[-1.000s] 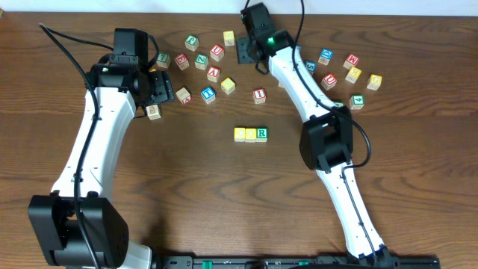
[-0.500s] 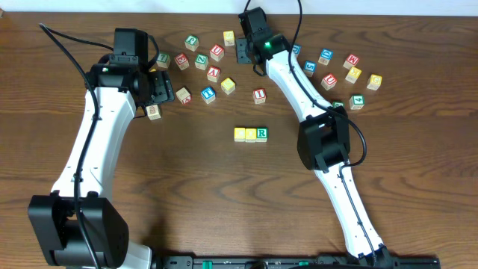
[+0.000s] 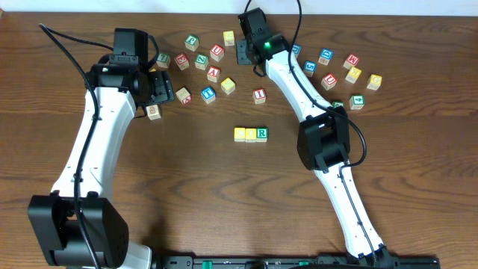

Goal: Spell out CORL

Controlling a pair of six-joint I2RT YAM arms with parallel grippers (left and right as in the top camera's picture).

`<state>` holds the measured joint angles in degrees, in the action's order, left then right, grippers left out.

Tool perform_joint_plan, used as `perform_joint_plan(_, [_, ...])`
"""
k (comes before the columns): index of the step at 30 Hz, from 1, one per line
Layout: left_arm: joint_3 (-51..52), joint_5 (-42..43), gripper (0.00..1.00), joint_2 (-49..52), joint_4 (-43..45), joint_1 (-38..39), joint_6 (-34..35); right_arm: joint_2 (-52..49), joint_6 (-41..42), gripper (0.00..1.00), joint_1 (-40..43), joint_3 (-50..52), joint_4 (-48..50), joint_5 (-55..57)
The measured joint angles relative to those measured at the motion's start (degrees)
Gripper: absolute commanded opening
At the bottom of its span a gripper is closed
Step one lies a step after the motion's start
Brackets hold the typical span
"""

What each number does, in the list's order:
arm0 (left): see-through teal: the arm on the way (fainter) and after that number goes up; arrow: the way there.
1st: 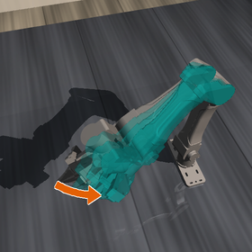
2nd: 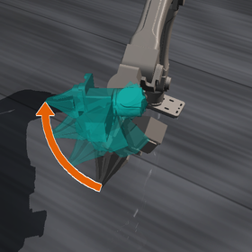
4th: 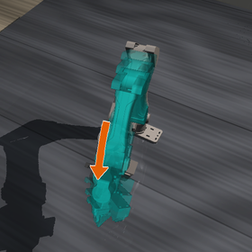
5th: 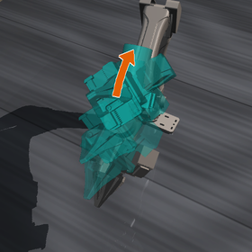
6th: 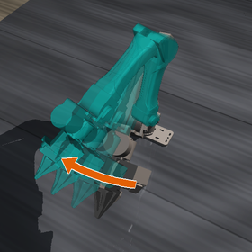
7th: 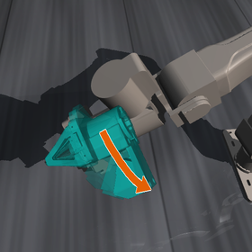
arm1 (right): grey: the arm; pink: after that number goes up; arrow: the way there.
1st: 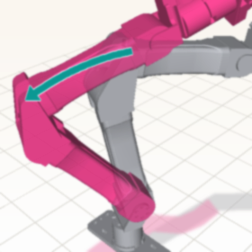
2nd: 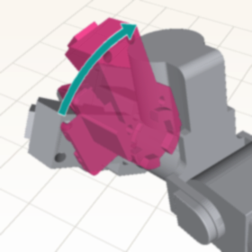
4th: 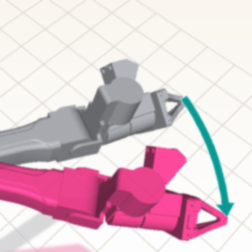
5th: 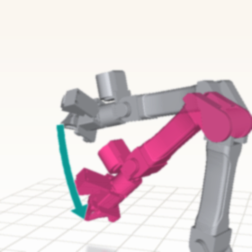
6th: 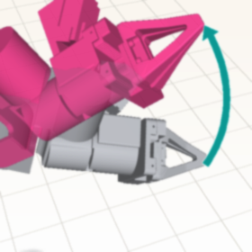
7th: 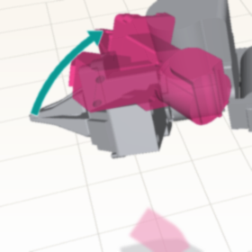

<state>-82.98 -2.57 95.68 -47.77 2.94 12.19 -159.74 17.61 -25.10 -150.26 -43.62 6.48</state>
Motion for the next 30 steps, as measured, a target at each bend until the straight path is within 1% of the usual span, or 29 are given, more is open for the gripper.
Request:
perform_joint_plan(10, [0.00, 0.00, 0.82, 0.00, 0.00, 0.00, 0.00, 1.16, -0.83, 0.25, 0.00, -0.02, -4.61, 0.02])
perform_joint_plan(15, [0.00, 0.00, 0.82, 0.00, 0.00, 0.00, 0.00, 3.65, -4.15, 0.24, 0.00, 0.15, -9.49, -0.42])
perform_joint_plan(18, [0.00, 0.00, 0.82, 0.00, 0.00, 0.00, 0.00, 7.23, -7.34, 0.24, 0.00, 0.22, -13.44, -1.46])
perform_joint_plan(21, [0.00, 0.00, 0.82, 0.00, 0.00, 0.00, 0.00, 11.85, -10.97, 0.25, 0.00, 0.24, -18.99, -3.37])
perform_joint_plan(24, [0.00, 0.00, 0.82, 0.00, 0.00, 0.00, 0.00, 16.79, -15.06, 0.27, 0.00, 0.07, -26.95, -5.53])
perform_joint_plan(27, [0.00, 0.00, 0.82, 0.00, 0.00, 0.00, 0.00, 19.32, -18.45, 0.26, 0.00, -0.17, -33.73, -6.93])
perform_joint_plan(30, [0.00, 0.00, 0.82, 0.00, 0.00, 0.00, 0.00, 19.50, -21.46, 0.25, 0.00, -0.02, -40.61, -7.61])
